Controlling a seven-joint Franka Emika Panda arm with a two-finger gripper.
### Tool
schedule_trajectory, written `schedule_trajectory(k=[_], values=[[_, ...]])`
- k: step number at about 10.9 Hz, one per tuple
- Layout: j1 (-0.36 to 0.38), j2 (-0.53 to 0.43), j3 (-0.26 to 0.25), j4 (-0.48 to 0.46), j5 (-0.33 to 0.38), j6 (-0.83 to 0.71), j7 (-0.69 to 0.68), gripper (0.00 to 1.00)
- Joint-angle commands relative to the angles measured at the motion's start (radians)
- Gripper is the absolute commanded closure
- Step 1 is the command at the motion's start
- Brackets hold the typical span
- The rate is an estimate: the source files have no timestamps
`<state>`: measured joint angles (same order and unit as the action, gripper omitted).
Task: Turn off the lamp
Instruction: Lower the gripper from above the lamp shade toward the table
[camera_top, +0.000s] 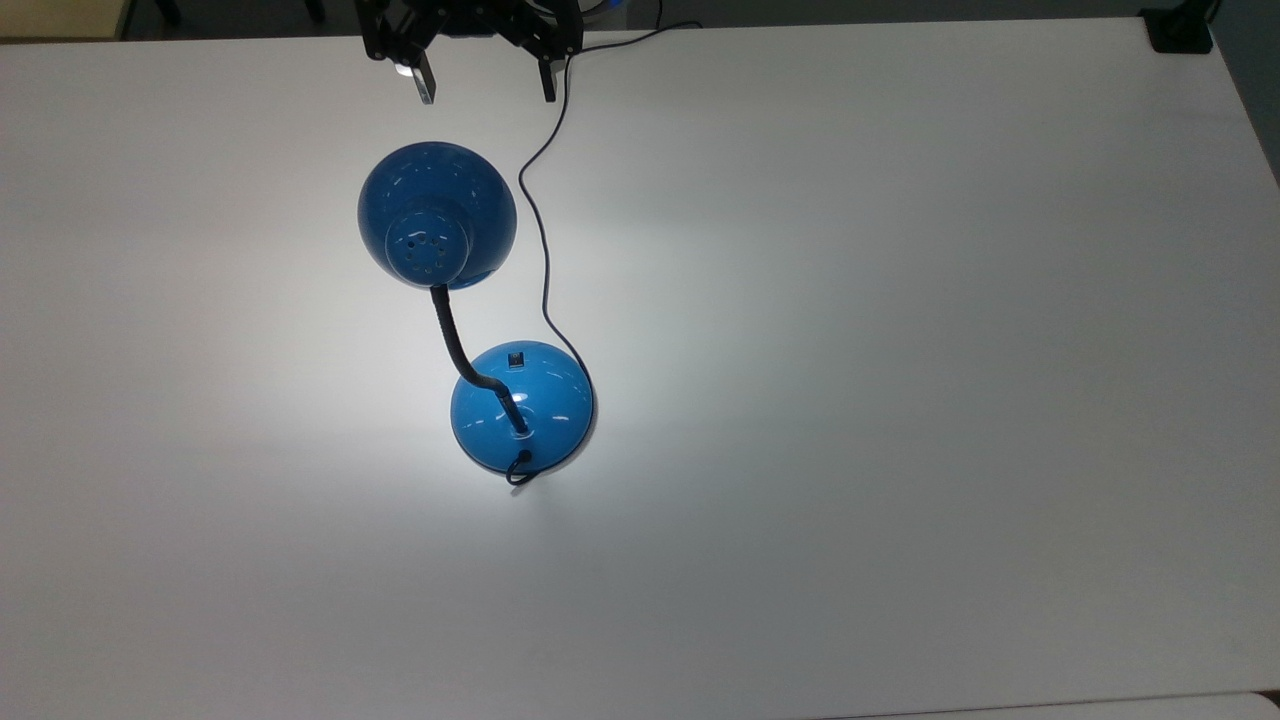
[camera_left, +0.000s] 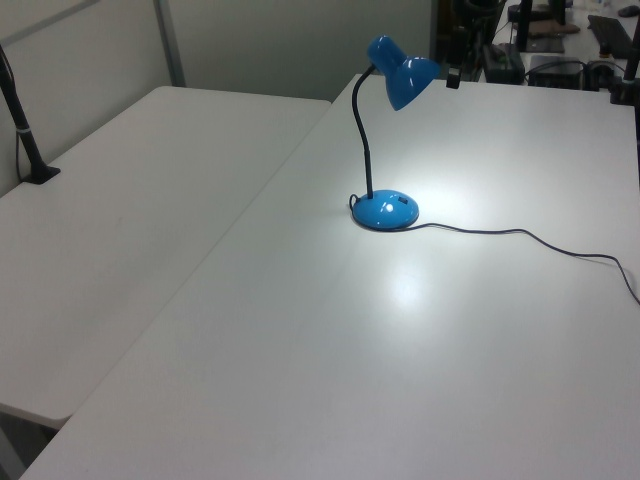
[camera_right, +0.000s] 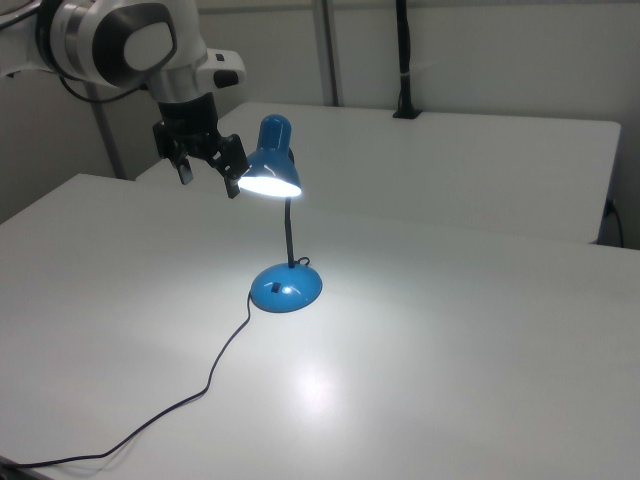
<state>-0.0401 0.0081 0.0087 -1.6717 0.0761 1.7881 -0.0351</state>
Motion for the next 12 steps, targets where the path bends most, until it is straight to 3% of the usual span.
schedule_trajectory(k=[1, 6, 7, 9, 10, 12], values=[[0.003, -0.004, 0.01, -0.003, -0.015, 0.002, 0.021, 0.0], [0.003, -0.007, 0.01, -0.003, -0.015, -0.036, 0.0, 0.0], [0.002, -0.008, 0.01, -0.003, -0.016, -0.083, -0.072, 0.0], [-0.004, -0.025, 0.01, -0.028, -0.025, -0.191, -0.355, 0.0], [-0.006, -0.036, 0.01, -0.043, -0.025, -0.229, -0.441, 0.05], [-0.009, -0.075, 0.025, -0.148, -0.05, -0.216, -0.463, 0.23]])
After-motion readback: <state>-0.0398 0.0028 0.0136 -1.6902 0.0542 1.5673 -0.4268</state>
